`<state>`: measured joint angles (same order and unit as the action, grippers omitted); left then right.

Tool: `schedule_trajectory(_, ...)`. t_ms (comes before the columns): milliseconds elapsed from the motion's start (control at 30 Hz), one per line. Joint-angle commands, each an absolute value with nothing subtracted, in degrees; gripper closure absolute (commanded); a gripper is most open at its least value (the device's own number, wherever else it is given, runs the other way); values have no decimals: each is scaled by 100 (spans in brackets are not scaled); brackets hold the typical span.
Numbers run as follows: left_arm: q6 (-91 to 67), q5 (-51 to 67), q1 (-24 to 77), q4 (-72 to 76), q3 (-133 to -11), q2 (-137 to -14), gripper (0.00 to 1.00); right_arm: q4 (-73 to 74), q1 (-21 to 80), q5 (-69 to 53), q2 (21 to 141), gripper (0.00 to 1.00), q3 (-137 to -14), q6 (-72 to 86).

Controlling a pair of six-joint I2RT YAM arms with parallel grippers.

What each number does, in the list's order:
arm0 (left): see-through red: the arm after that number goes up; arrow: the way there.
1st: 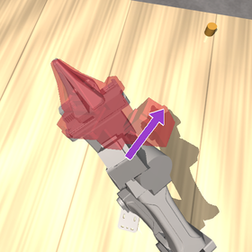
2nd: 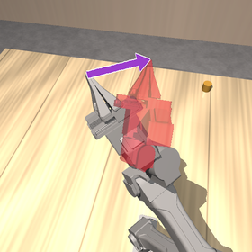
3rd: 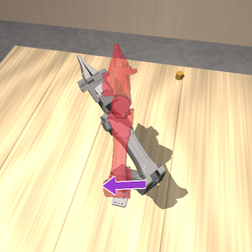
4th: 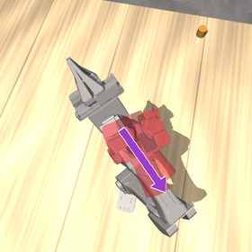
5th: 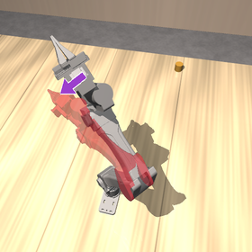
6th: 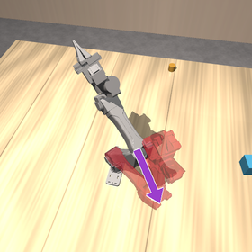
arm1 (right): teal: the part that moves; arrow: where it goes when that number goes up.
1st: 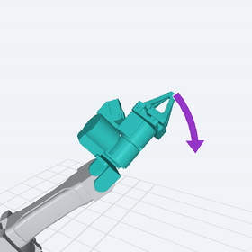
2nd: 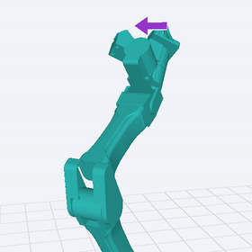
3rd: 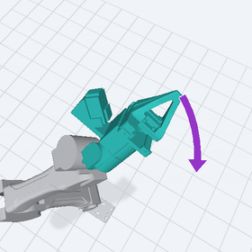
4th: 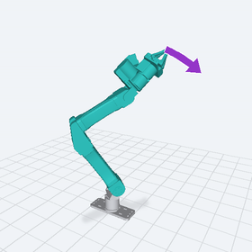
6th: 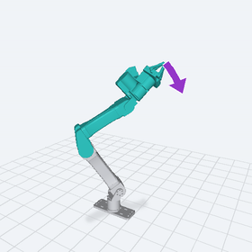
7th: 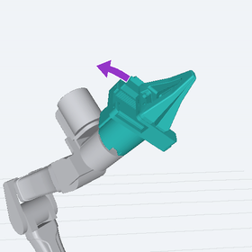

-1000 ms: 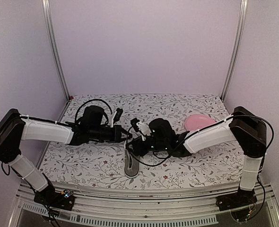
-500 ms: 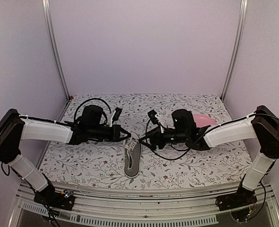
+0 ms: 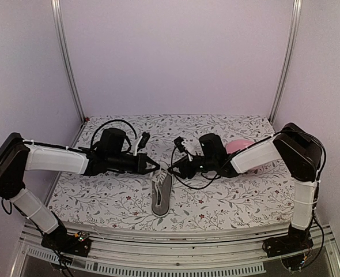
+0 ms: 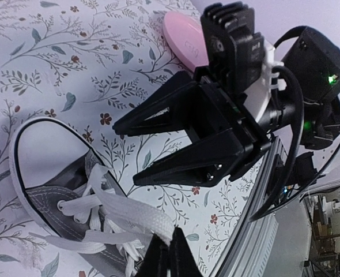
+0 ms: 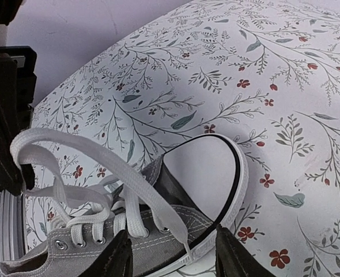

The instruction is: Tie the shoes

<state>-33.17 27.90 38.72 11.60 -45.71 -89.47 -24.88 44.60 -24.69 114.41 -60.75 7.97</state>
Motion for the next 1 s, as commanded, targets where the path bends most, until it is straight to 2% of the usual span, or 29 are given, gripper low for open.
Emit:
schedule_trajectory(0,-3192,2883,3822,1088,-4728,-8980,100,-2598,4474,-2789,11782,52,-6528,553)
schedule_trajectory(267,-3182,2879,3817,1076,-4754,-9024,100,-2531,4485,-3399,12303,55,-6886,466)
schedule_trajectory(467,-3130,2866,3820,1048,-4755,-9039,100,-2555,4483,-3450,12393,54,-7076,474)
schedule_trajectory(567,-3066,2968,3828,1094,-4764,-9082,100,-2543,4487,-3442,12486,56,-7200,488)
schedule_trajectory(667,-2940,3013,3892,1045,-4808,-9105,100,-2551,4483,-3518,12569,64,-7345,521)
schedule_trajectory(733,-2909,2979,3930,985,-4821,-9114,100,-2573,4488,-3548,12585,73,-7375,535)
schedule_trajectory(833,-2849,2875,3973,877,-4840,-9123,100,-2618,4482,-3392,12444,95,-7278,553)
schedule_trajectory(967,-2604,2722,4295,744,-4936,-9112,100,-2863,4476,-2919,11944,98,-6682,648)
